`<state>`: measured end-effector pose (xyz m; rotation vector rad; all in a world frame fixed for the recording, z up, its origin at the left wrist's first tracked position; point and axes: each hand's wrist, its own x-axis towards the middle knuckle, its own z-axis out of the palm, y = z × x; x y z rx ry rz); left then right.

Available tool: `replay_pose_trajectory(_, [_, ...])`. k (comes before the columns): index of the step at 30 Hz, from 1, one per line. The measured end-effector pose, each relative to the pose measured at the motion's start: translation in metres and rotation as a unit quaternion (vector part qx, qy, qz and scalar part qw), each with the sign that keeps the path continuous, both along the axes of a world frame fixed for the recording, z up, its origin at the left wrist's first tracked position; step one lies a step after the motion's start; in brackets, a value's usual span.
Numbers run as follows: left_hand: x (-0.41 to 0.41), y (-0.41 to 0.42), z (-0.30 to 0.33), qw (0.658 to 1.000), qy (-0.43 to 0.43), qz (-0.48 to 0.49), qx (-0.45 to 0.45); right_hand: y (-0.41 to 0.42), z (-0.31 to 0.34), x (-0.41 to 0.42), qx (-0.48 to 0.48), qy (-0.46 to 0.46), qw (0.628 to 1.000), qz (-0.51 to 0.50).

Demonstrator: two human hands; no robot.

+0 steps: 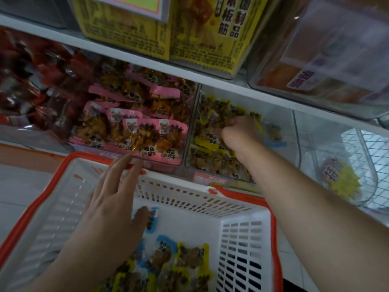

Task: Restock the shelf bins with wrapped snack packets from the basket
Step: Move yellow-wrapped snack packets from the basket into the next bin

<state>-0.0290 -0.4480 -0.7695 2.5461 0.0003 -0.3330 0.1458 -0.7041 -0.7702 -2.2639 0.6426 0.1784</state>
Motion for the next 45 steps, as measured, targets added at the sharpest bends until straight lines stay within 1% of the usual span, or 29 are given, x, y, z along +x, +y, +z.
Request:
replay_pose_trajectory(4, [0.001,0.000,-0.003,1.000,-0.001,0.007,-0.003,0.013,-0.018,0.022,-0.062,0.049,0.996,0.040])
replay_pose_trajectory(9, [0.001,0.000,-0.005,1.000,-0.025,0.004,-0.001,0.021,-0.030,0.023,-0.148,-0.012,0.986,0.079])
replay_pose_trajectory(12, [0.001,0.001,-0.006,1.000,-0.023,0.009,-0.002,0.020,-0.032,0.020,-0.163,-0.003,0.982,0.099])
replay_pose_trajectory(14, [0.003,0.003,-0.004,1.000,-0.027,0.008,-0.004,0.018,-0.028,0.016,-0.161,-0.003,0.982,0.100])
replay_pose_trajectory(16, [0.005,0.005,0.001,0.999,-0.029,0.014,-0.021,0.016,-0.019,0.005,-0.151,-0.028,0.983,0.097])
replay_pose_trajectory(19, [0.005,0.011,0.008,0.996,-0.058,0.043,-0.043,0.015,0.000,-0.031,-0.114,-0.105,0.982,0.108])
replay_pose_trajectory(22, [0.001,0.024,0.015,0.993,-0.076,0.077,-0.037,0.021,0.017,-0.094,-0.057,-0.212,0.962,0.162])
replay_pose_trajectory(23, [-0.001,0.030,0.016,0.993,-0.079,0.080,-0.029,0.025,0.022,-0.120,-0.035,-0.223,0.955,0.192])
replay_pose_trajectory(24, [-0.002,0.036,0.018,0.993,-0.083,0.078,-0.019,0.030,0.024,-0.144,-0.018,-0.214,0.949,0.231])
replay_pose_trajectory(25, [-0.004,0.043,0.018,0.993,-0.087,0.078,-0.012,0.036,0.024,-0.166,-0.008,-0.182,0.944,0.274])
replay_pose_trajectory(27, [-0.010,0.054,0.018,0.992,-0.093,0.085,-0.004,0.048,0.011,-0.196,-0.028,-0.048,0.932,0.359])
replay_pose_trajectory(28, [-0.014,0.059,0.018,0.992,-0.090,0.090,0.006,0.052,-0.002,-0.206,-0.054,0.035,0.915,0.397])
replay_pose_trajectory(30, [-0.022,0.066,0.019,0.991,-0.068,0.106,0.033,0.057,-0.040,-0.216,-0.097,0.178,0.879,0.432])
replay_pose_trajectory(31, [-0.026,0.069,0.019,0.991,-0.043,0.115,0.046,0.057,-0.060,-0.219,-0.116,0.225,0.864,0.436])
replay_pose_trajectory(32, [-0.030,0.072,0.019,0.991,-0.010,0.124,0.053,0.056,-0.080,-0.221,-0.137,0.249,0.852,0.440])
replay_pose_trajectory(35, [-0.037,0.077,0.015,0.987,0.079,0.124,0.067,0.051,-0.129,-0.231,-0.221,0.277,0.822,0.446])
replay_pose_trajectory(37, [-0.039,0.078,0.013,0.986,0.091,0.117,0.070,0.051,-0.146,-0.237,-0.257,0.274,0.820,0.431])
replay_pose_trajectory(39, [-0.039,0.078,0.015,0.986,0.092,0.127,0.061,0.051,-0.153,-0.239,-0.266,0.267,0.823,0.424])
replay_pose_trajectory(41, [-0.037,0.077,0.015,0.984,0.100,0.136,0.059,0.048,-0.156,-0.238,-0.263,0.274,0.818,0.432])
replay_pose_trajectory(42, [-0.036,0.076,0.015,0.983,0.104,0.141,0.063,0.046,-0.155,-0.236,-0.257,0.270,0.820,0.435])
replay_pose_trajectory(43, [-0.035,0.075,0.015,0.982,0.101,0.147,0.069,0.043,-0.153,-0.233,-0.244,0.255,0.831,0.430])
replay_pose_trajectory(44, [-0.034,0.074,0.015,0.982,0.085,0.153,0.073,0.040,-0.146,-0.229,-0.221,0.235,0.850,0.417])
replay_pose_trajectory(45, [-0.032,0.073,0.017,0.984,0.050,0.153,0.075,0.039,-0.136,-0.223,-0.191,0.215,0.873,0.395])
